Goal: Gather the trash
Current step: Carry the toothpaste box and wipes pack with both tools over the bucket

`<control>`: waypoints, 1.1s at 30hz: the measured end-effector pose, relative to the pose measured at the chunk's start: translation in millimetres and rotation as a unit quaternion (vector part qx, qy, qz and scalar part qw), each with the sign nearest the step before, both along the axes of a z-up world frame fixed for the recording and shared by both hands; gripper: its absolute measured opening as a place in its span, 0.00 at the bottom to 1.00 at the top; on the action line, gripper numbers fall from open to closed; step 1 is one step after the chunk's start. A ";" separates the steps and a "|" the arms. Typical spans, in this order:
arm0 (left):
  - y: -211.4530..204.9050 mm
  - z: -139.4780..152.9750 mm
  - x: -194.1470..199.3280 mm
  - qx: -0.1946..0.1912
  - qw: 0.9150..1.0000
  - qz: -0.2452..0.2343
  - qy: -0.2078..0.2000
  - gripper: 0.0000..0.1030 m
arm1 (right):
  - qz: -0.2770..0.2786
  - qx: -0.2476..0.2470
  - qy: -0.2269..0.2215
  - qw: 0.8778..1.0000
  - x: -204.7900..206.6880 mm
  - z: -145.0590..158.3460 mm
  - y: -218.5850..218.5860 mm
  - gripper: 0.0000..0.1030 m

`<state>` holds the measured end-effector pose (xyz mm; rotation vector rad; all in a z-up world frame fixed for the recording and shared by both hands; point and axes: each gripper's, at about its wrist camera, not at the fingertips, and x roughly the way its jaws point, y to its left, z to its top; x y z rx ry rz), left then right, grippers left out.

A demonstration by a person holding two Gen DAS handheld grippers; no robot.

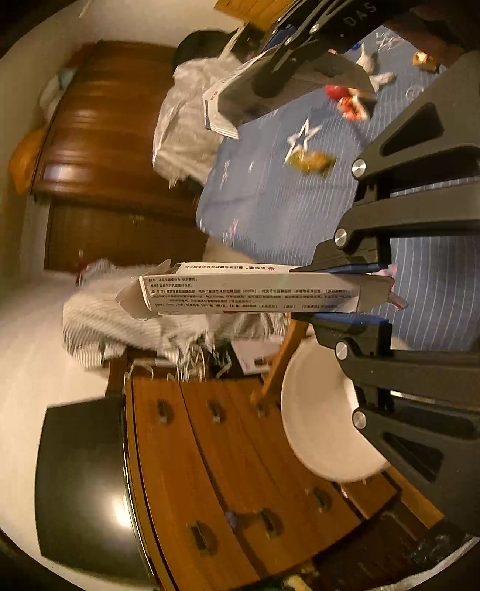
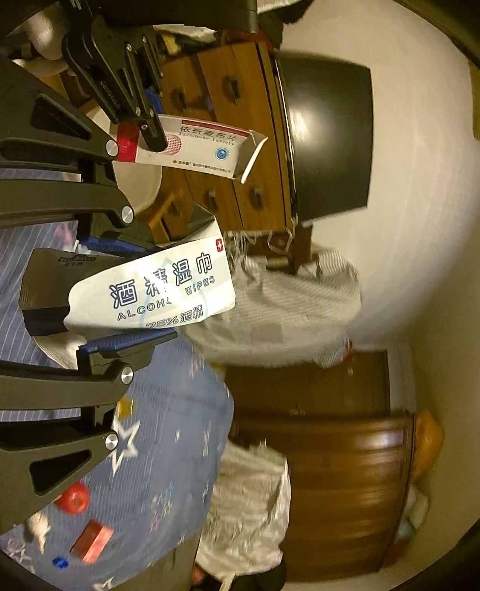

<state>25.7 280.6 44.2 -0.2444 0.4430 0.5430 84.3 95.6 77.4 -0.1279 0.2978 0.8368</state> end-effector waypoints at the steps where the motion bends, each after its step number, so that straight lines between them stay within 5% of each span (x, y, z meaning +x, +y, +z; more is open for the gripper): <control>1: 5.9 0.8 -3.0 0.000 1.000 0.006 0.001 0.15 | 0.007 -0.002 0.002 1.000 -1.8 3.0 11.0 0.36; 14: 92.0 -5.3 -25.9 -0.024 0.997 0.057 0.041 0.15 | 0.121 -0.077 0.073 0.987 0.0 10.7 207.1 0.36; 23: 157.9 -30.4 -12.5 -0.089 0.991 0.049 0.092 0.15 | 0.157 -0.182 0.162 0.957 41.0 -24.8 328.8 0.36; 33: 204.3 -74.3 7.2 -0.148 0.976 0.041 0.156 0.15 | 0.150 -0.270 0.244 0.919 87.9 -92.0 385.0 0.36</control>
